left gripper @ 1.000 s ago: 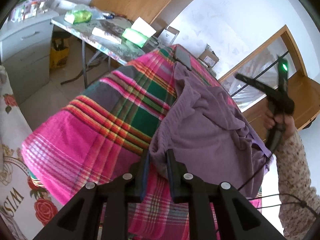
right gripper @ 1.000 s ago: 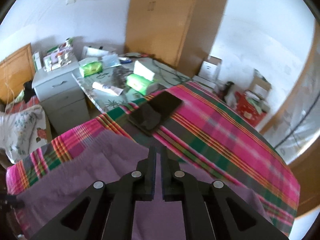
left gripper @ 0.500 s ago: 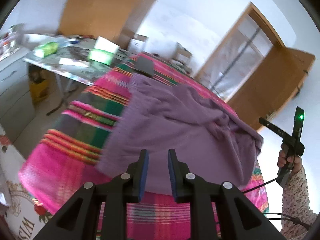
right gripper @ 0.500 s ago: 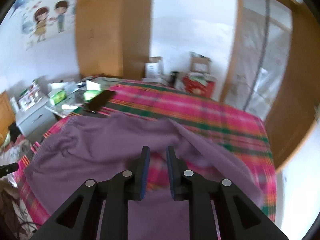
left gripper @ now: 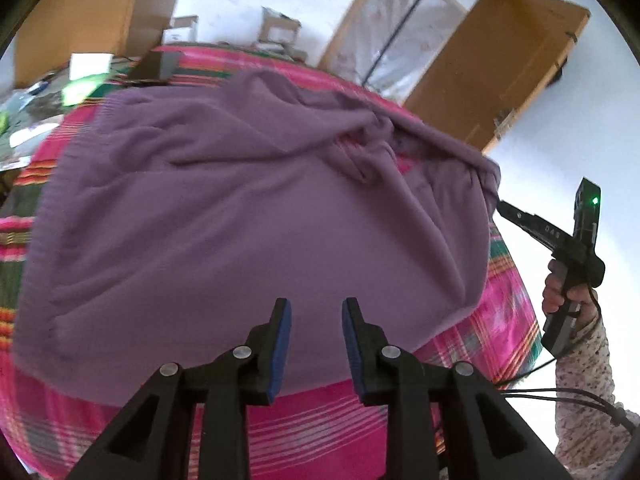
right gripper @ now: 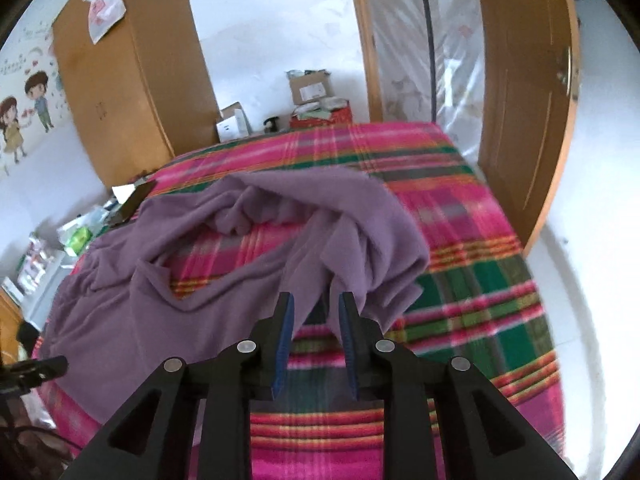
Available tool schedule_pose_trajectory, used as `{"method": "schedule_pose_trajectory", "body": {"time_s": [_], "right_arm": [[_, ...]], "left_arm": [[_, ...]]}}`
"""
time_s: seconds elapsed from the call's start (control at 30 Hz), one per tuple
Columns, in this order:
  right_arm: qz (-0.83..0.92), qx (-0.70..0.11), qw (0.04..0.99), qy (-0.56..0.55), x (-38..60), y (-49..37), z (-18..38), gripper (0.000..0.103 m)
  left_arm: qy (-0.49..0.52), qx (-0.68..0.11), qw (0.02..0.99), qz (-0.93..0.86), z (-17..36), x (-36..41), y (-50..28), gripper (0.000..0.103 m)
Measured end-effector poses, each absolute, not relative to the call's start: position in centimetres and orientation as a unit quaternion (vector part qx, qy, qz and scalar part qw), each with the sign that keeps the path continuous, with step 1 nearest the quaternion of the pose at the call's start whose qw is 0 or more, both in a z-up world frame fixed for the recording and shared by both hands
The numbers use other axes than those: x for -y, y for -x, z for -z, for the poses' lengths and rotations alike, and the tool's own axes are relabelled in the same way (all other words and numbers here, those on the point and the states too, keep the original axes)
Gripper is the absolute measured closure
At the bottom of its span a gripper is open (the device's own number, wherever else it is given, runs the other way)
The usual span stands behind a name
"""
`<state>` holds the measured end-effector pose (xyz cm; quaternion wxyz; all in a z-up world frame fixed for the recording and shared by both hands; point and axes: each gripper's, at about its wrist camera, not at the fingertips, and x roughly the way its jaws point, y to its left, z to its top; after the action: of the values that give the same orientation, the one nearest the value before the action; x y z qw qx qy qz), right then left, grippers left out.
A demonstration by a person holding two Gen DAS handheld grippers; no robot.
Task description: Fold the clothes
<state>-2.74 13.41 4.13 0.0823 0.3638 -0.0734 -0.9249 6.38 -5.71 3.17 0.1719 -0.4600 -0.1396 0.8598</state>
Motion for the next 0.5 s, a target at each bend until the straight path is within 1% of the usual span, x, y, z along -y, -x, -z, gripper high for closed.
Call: {"method": "schedule_pose_trajectory", "body": {"time_s": [0.07, 0.13, 0.23, 0.33, 0.4, 0.47, 0.5], "right_arm": [[0.923, 0.092, 0.101, -0.360, -13.7, 2.6, -3.6, 0.079], [0.924, 0.091, 0.109, -0.355, -13.4, 2.5, -3.4, 0.079], [0.936, 0.077, 0.089, -0.331, -13.4, 2.4, -3.7, 0.079], [0.935, 0.090, 0.089, -0.331, -14.4, 2.9, -3.7, 0.078], [0.936, 0.090, 0.073, -0.332, -15.0, 3.3, -3.7, 0.077], [0.937, 0.091, 0.058, -0.331, -15.6, 3.7, -3.6, 0.070], [0.937, 0.094, 0.058, -0.332, -15.8, 4.0, -3.6, 0.069]], "left_arm": [[0.461, 0.124, 0.183, -0.859, -3.3, 4.3, -5.9, 0.076], [0.461, 0.118, 0.195, -0.858, -3.7, 3.2, -5.5, 0.076], [0.458, 0.107, 0.211, -0.857, -4.5, 1.5, -4.4, 0.076], [0.454, 0.094, 0.231, -0.855, -5.6, -0.9, -2.9, 0.075], [0.447, 0.085, 0.250, -0.855, -6.5, -2.6, -2.2, 0.073], [0.445, 0.064, 0.274, -0.850, -7.2, -4.8, -1.4, 0.068], [0.446, 0.052, 0.285, -0.847, -7.5, -6.0, -1.0, 0.068]]}}
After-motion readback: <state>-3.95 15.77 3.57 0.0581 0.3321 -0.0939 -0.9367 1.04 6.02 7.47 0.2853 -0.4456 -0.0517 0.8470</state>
